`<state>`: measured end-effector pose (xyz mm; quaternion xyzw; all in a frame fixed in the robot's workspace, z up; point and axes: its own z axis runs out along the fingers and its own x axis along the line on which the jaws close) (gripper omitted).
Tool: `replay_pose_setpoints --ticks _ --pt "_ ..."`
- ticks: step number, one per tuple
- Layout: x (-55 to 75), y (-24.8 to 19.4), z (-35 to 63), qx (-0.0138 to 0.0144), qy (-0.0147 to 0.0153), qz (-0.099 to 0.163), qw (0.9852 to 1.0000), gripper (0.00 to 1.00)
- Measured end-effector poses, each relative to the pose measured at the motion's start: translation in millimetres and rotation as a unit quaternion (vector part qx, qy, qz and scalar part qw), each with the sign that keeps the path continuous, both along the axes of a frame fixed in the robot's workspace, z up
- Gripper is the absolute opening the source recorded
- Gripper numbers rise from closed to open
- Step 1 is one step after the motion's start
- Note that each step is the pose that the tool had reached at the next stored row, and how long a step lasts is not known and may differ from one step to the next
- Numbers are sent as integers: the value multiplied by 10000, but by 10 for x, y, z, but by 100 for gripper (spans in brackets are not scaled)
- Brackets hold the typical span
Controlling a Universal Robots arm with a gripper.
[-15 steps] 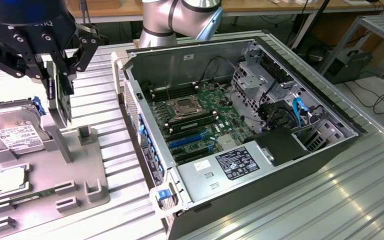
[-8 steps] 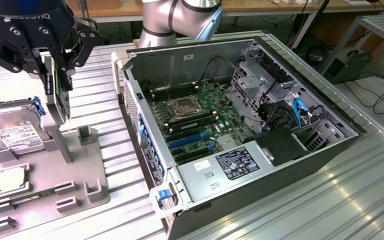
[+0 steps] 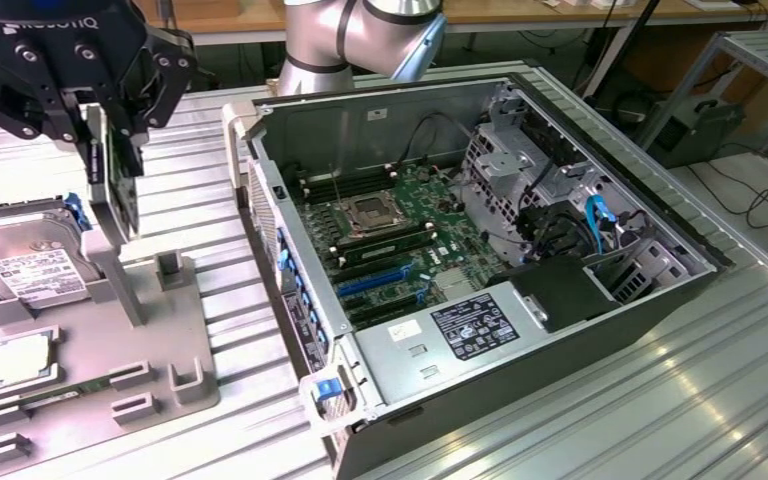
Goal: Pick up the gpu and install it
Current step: 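Pick up the gpu and move the gpu toward the slot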
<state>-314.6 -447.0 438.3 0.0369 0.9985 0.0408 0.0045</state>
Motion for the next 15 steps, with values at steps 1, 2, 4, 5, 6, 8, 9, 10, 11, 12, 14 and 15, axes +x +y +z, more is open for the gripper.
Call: replay_pose_setpoints --ticks 1,2,4,5,6,8,9,10,11,12,14,15 --pt "0 0 6 1 0 0 10000 28" --pt "0 -1 12 2 -1 0 10000 28" --pt "0 0 27 2 0 0 10000 28" --pt "0 0 34 2 0 0 10000 28" --pt "0 0 45 2 0 0 10000 28" --pt "0 0 63 2 0 0 10000 28" --pt "0 0 70 2 -1 0 10000 28" --pt "0 0 78 2 0 0 10000 28" --pt "0 0 85 2 -1 0 10000 28" --pt "0 -1 92 2 0 0 10000 28" --pt "0 -1 110 2 0 0 10000 28" --pt "0 0 124 2 0 0 10000 28"
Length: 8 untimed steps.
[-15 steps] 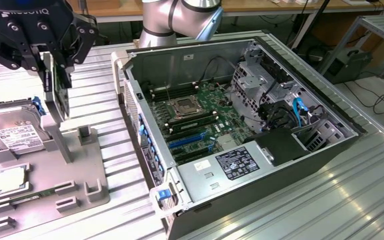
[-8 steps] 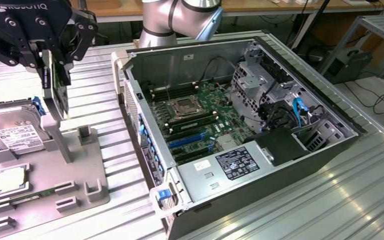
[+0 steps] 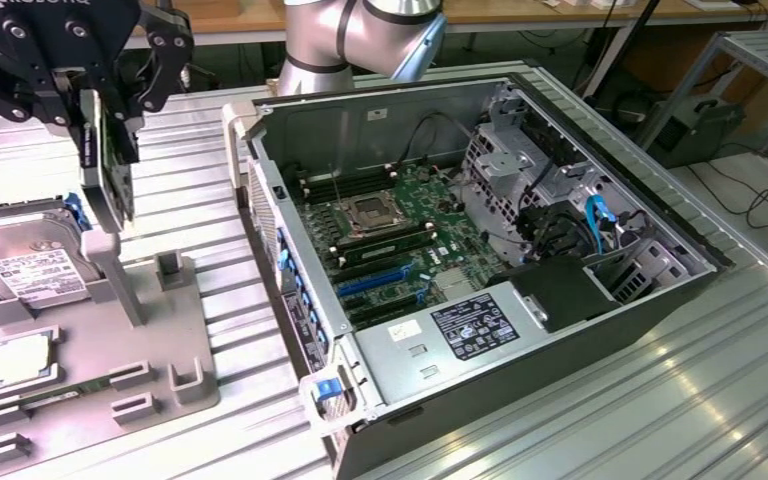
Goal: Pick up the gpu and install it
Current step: 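Pick up the gpu and move the gpu toward the slot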
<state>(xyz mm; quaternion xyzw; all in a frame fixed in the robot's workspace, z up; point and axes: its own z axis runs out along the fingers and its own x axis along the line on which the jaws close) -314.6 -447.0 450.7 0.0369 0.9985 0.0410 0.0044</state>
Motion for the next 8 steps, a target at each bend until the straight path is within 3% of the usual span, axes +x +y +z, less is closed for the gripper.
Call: replay_pose_setpoints --ticks 6,8 --pt "0 0 65 -1 0 59 10000 28" --pt "1 -1 68 -28 -1 61 10000 28"
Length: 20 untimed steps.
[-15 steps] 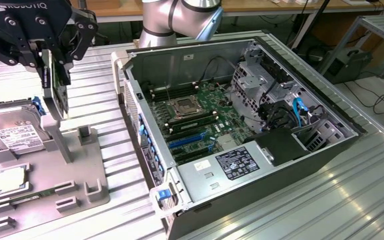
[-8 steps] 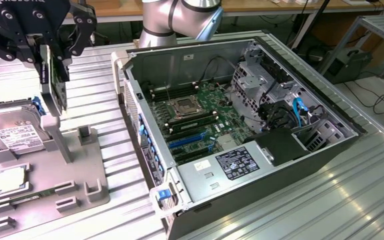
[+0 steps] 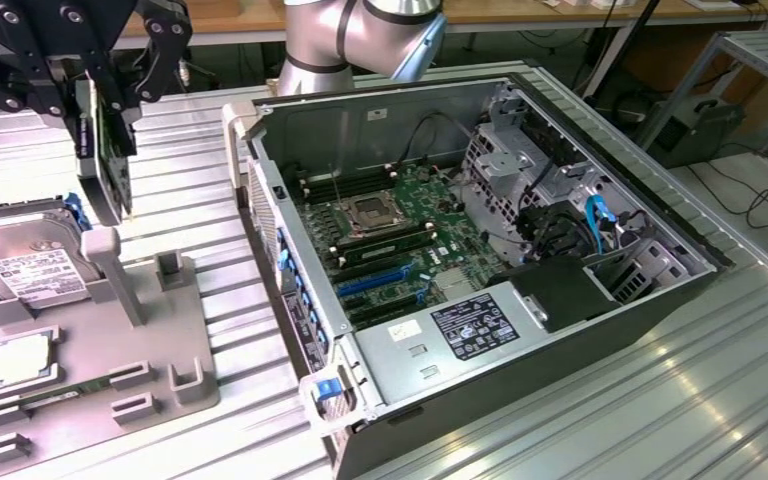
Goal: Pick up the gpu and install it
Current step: 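Pick up the gpu and move the gpu toward the slot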
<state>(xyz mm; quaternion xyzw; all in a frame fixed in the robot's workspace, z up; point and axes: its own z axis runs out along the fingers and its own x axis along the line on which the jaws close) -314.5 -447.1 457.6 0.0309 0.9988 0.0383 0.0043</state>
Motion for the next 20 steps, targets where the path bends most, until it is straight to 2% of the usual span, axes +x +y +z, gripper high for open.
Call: replay_pose_setpoints --ticks 20 --pt "56 0 -1 -1 0 -1 10000 28"
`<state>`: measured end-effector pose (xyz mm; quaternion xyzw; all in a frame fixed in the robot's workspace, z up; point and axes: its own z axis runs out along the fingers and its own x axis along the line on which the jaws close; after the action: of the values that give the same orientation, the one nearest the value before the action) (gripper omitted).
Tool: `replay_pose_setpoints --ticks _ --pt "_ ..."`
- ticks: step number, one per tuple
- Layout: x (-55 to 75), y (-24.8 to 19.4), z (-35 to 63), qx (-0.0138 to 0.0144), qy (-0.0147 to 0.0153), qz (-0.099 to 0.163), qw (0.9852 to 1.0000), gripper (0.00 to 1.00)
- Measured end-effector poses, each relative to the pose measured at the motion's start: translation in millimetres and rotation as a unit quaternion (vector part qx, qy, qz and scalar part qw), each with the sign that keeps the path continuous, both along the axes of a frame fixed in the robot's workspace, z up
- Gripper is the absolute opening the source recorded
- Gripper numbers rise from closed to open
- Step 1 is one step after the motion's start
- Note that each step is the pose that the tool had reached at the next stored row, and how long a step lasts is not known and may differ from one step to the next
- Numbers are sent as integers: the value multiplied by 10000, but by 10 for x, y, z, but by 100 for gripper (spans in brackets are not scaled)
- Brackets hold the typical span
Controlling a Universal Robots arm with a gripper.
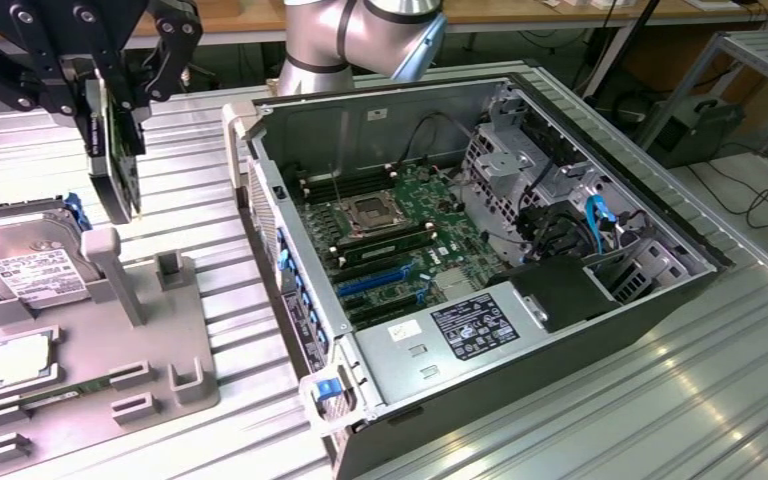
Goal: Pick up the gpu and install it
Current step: 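Pick up the gpu and move the gpu toward the slot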
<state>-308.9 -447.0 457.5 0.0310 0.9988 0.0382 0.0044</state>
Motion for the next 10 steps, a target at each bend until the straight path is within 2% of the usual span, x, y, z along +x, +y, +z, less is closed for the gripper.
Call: replay_pose_setpoints --ticks 10 --pt "42 0 1 0 0 1 10000 28"
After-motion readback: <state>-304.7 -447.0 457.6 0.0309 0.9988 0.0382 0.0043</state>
